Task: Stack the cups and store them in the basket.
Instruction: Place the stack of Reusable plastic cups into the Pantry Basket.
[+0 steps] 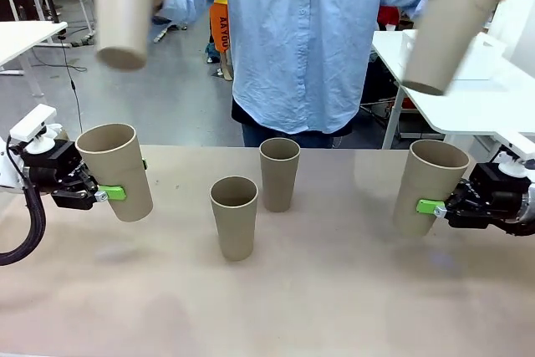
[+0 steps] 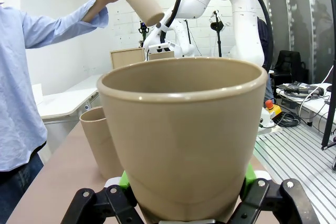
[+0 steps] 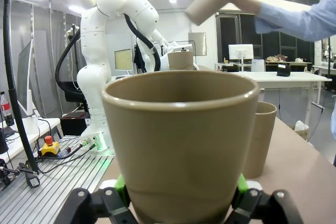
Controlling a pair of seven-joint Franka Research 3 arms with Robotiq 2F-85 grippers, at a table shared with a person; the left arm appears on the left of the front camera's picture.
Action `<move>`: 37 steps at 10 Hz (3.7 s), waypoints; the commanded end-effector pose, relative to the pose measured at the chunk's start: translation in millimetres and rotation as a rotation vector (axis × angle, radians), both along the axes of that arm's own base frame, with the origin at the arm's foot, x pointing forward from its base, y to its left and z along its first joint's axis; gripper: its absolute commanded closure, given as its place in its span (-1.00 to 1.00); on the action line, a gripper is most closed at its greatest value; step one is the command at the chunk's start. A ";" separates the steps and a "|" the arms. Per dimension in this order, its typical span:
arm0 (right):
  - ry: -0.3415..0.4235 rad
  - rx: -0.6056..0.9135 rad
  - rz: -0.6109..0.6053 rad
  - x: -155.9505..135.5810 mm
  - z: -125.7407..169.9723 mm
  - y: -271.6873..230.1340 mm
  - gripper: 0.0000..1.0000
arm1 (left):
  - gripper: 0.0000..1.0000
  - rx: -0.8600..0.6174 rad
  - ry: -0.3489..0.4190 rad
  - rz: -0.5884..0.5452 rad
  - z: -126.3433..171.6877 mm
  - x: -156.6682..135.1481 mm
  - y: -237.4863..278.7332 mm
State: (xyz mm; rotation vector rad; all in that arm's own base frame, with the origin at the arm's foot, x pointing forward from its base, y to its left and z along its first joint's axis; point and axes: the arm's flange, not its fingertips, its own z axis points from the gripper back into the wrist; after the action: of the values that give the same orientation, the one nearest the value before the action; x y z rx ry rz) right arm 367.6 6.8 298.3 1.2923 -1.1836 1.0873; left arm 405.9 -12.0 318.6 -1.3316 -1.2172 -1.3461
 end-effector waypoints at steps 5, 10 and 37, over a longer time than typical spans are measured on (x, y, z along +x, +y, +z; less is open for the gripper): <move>-0.003 0.001 0.001 0.2 3.2 -0.1 -0.68 | -0.68 -0.002 -0.006 -0.011 1.7 0.2 1.8; -0.003 0.001 0.001 0.2 3.2 -0.1 -0.68 | -0.68 -0.002 -0.006 -0.011 1.7 0.2 1.8; -0.003 0.001 0.001 0.2 3.2 -0.1 -0.68 | -0.68 -0.002 -0.006 -0.011 1.7 0.2 1.8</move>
State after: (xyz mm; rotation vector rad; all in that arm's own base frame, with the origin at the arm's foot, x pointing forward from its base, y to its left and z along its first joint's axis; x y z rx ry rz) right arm 367.5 6.7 297.9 1.2928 -1.1826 1.0864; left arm 405.3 -11.6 317.7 -1.3327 -1.2104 -1.3489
